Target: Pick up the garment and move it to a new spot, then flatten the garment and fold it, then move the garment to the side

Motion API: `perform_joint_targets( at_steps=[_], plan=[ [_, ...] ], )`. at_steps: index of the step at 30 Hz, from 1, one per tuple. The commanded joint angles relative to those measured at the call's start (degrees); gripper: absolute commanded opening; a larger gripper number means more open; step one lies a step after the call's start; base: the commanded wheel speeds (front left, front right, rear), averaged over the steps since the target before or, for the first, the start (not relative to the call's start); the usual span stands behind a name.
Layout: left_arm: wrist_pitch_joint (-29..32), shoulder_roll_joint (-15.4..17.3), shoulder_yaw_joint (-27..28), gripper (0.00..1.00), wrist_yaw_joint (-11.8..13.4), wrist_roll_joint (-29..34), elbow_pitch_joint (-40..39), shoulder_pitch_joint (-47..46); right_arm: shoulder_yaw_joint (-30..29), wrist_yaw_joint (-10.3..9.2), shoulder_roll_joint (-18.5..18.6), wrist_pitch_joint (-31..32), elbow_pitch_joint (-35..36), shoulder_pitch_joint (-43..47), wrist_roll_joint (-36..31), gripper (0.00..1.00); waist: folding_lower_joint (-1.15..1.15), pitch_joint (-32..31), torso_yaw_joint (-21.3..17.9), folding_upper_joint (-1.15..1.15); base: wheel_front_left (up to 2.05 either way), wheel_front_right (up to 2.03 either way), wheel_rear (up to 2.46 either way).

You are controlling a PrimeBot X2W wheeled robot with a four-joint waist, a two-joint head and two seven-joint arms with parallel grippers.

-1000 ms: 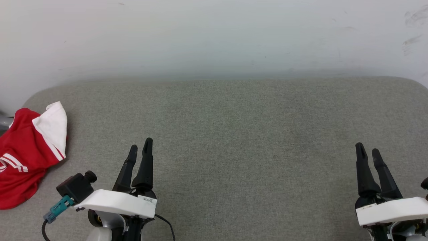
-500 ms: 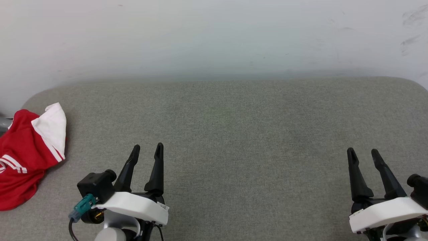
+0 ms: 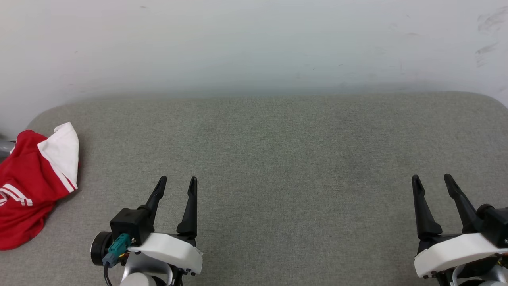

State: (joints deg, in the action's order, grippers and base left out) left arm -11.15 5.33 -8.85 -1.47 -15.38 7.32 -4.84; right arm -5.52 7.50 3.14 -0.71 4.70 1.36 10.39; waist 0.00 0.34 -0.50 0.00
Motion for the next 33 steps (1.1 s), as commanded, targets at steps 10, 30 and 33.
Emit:
perform_joint_targets(
  at_steps=[10, 30, 33],
  plan=[
    [-1.58, -0.01, -0.28, 1.0, -0.06, 2.99, 0.34, -0.31, -0.57, -0.02, -0.28, 0.17, 2.01, 0.99, -4.75, 1.0, 0.0, -0.04, 0.25, 0.0, 0.0, 0.0, 0.0],
    [-3.67, -1.39, 4.52, 1.0, -1.41, 6.89, 2.18, -0.91, 1.69, -0.02, -0.31, -1.34, 3.59, 1.74, -8.65, 1.0, 0.0, 0.11, 11.56, 0.0, 0.0, 0.0, 0.0],
    [-3.89, -1.52, 5.53, 1.0, -1.64, 7.68, 2.17, -0.58, 2.32, -0.02, -0.3, -1.58, 3.66, 1.19, -9.47, 1.0, 0.0, 0.27, 14.96, 0.0, 0.0, 0.0, 0.0]
  ],
)
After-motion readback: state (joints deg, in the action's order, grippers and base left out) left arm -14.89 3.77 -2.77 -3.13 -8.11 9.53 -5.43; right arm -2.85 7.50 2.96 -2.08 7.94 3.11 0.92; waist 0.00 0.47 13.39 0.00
